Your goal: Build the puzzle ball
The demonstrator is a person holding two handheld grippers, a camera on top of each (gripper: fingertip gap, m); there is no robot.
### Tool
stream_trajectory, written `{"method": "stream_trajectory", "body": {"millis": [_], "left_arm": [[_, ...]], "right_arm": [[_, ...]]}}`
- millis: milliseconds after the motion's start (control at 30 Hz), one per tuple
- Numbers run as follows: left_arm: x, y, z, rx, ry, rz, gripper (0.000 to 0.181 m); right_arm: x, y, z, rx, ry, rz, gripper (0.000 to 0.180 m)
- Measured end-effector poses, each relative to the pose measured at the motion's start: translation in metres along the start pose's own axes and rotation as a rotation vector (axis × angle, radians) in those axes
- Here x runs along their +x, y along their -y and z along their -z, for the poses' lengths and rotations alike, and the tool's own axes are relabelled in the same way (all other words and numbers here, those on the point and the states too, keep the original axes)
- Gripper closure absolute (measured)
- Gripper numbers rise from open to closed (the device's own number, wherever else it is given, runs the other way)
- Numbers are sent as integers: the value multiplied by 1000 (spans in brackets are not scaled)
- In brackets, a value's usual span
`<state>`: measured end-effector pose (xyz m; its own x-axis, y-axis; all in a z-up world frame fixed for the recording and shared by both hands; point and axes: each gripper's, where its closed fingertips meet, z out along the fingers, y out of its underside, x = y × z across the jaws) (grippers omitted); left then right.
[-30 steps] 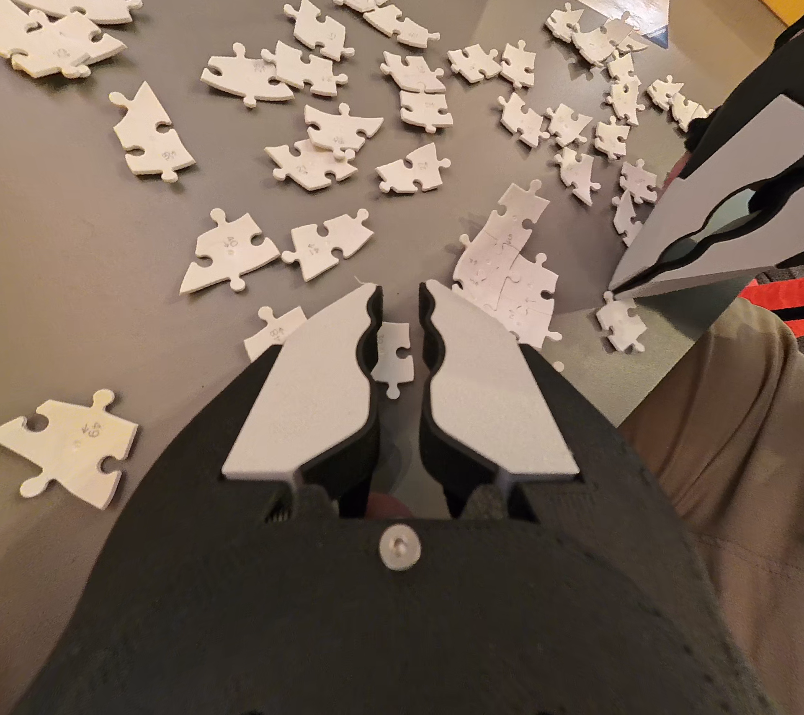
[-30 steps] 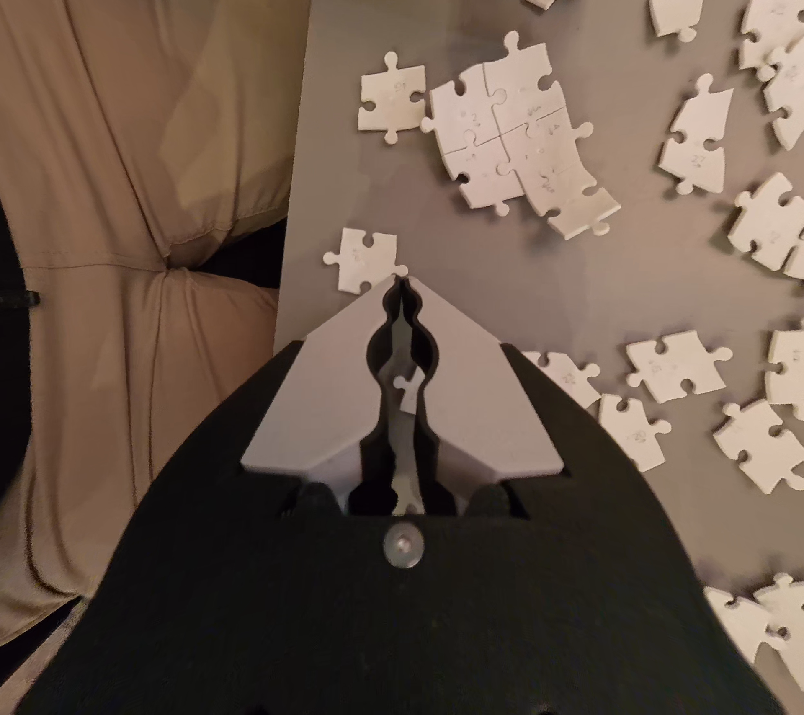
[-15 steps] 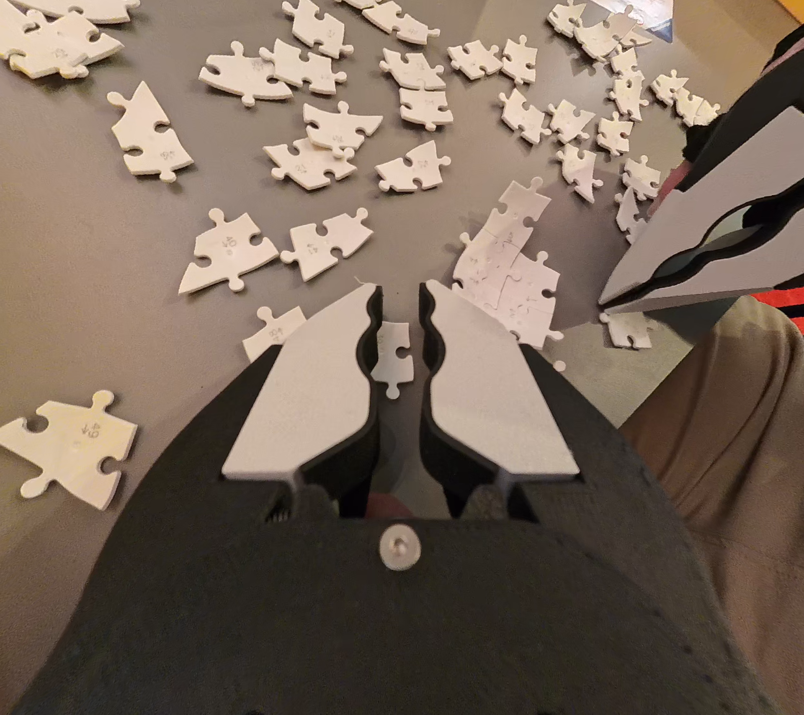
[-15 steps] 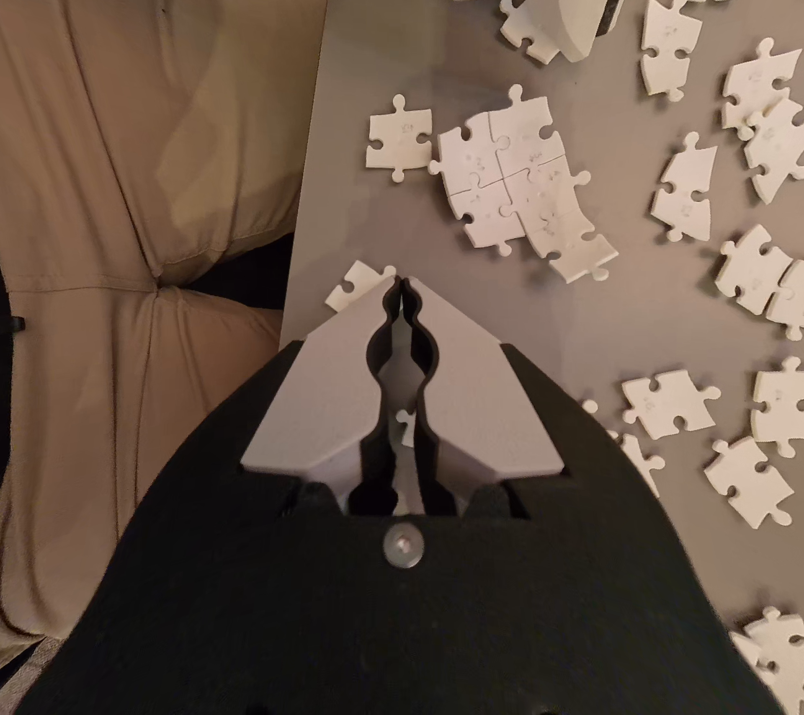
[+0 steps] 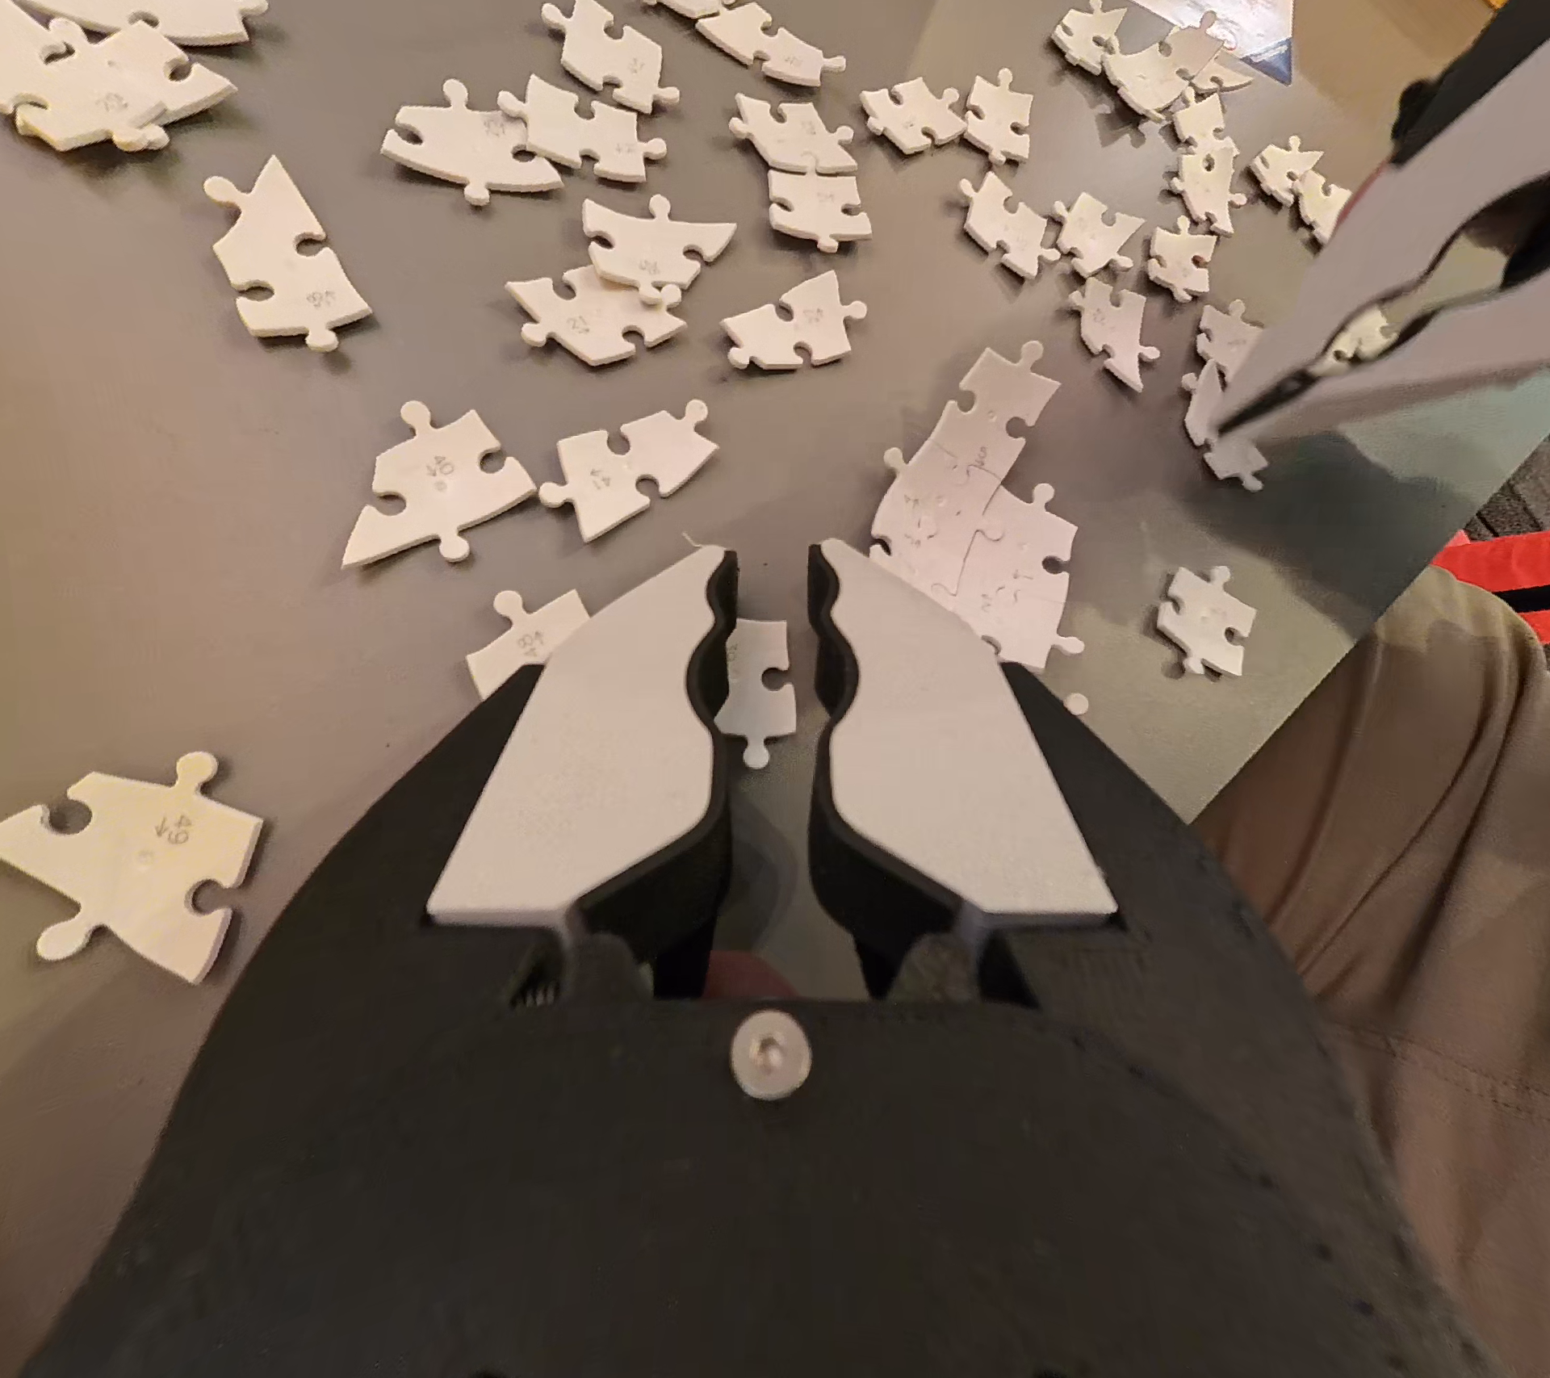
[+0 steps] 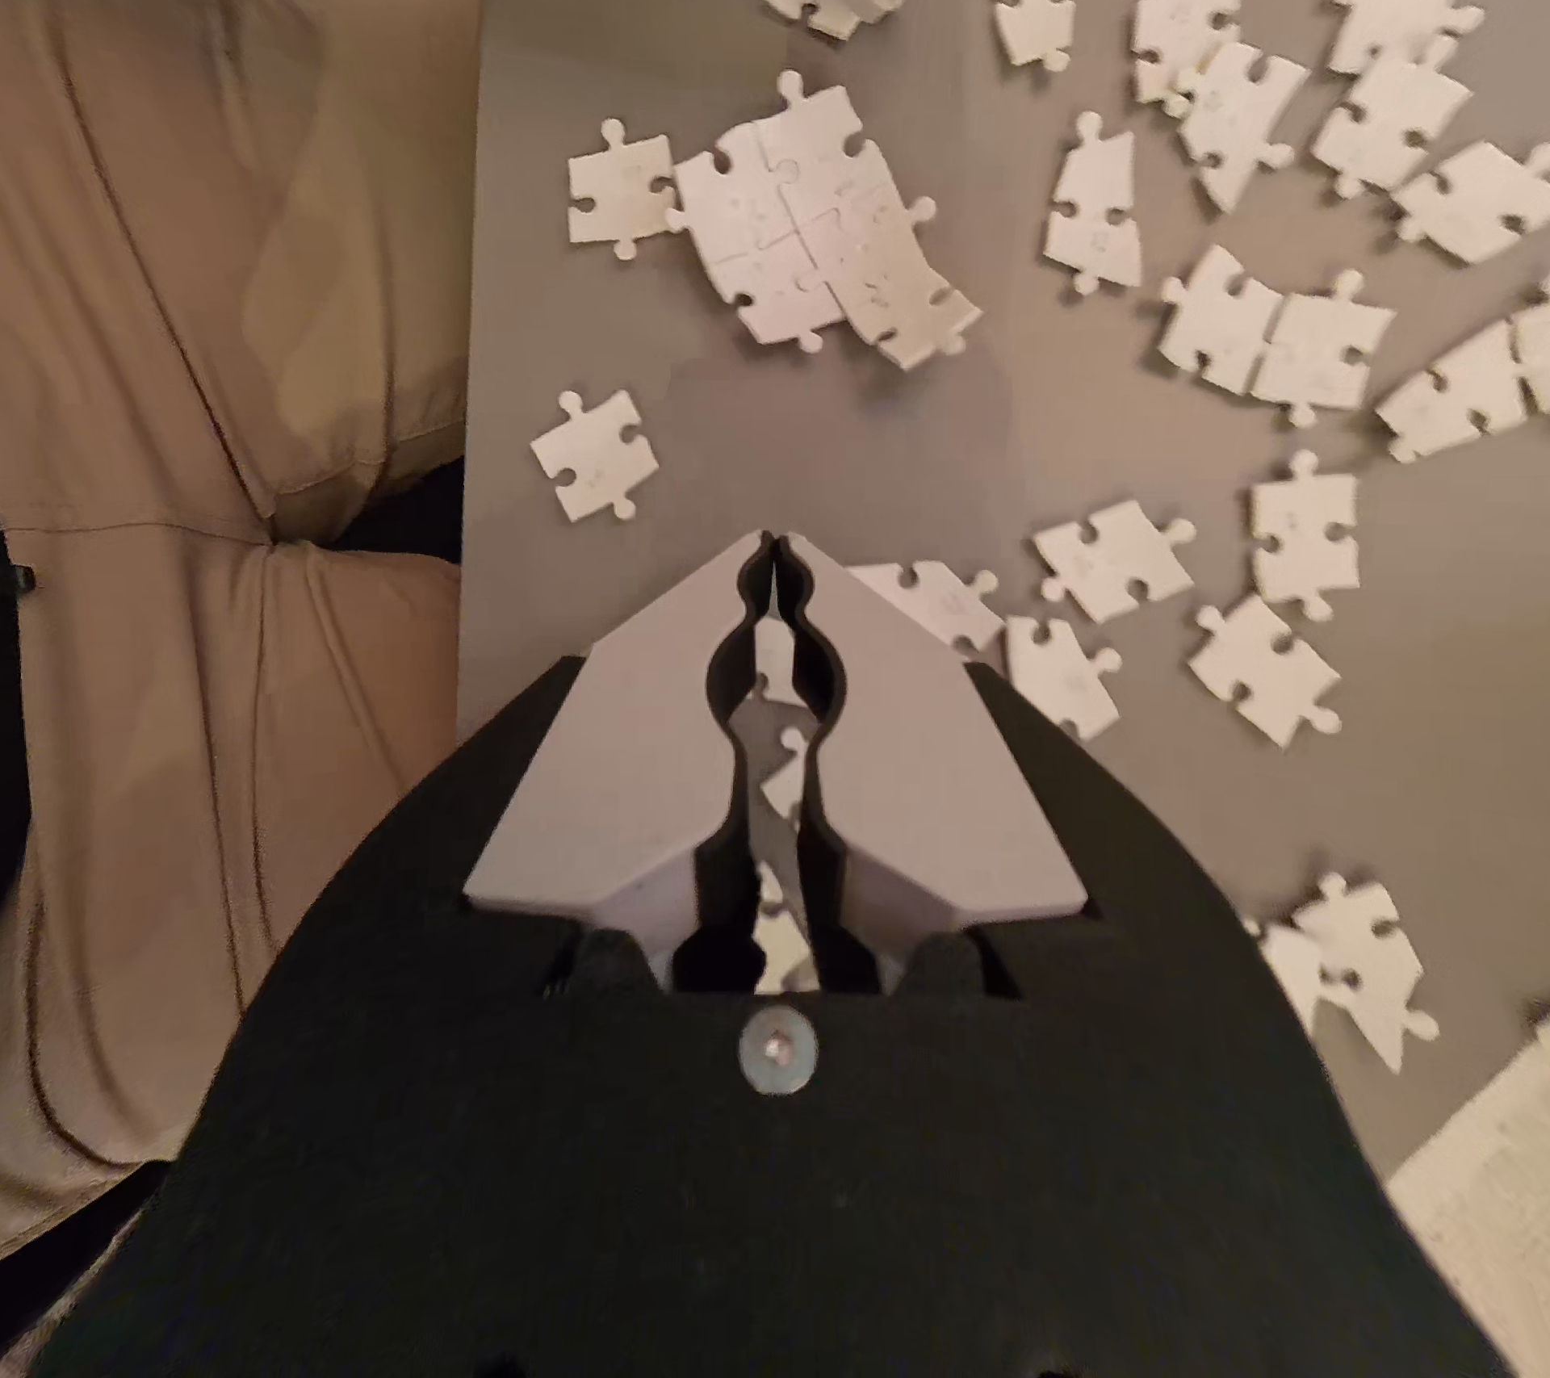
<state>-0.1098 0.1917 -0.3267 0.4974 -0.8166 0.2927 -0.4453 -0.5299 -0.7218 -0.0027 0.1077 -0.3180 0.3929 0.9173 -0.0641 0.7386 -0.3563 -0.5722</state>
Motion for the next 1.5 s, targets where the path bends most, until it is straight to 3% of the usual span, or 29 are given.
{"method": "stream_trajectory", "body": {"millis": [400, 667, 1100, 1500], "left_arm": [[0, 0, 0, -4, -1, 4, 165], [0, -1, -1, -9, 0, 4, 165], [0, -1, -1, -10, -4, 4, 165], [1, -3, -2, -25, -2, -2, 165]], "right_arm": [[53, -62, 67, 4, -126, -222, 172], [52, -98, 73, -90, -97, -274, 165], [80, -143, 107, -118, -223, -427, 160], [66, -160, 103, -176, -141, -451, 161]]}}
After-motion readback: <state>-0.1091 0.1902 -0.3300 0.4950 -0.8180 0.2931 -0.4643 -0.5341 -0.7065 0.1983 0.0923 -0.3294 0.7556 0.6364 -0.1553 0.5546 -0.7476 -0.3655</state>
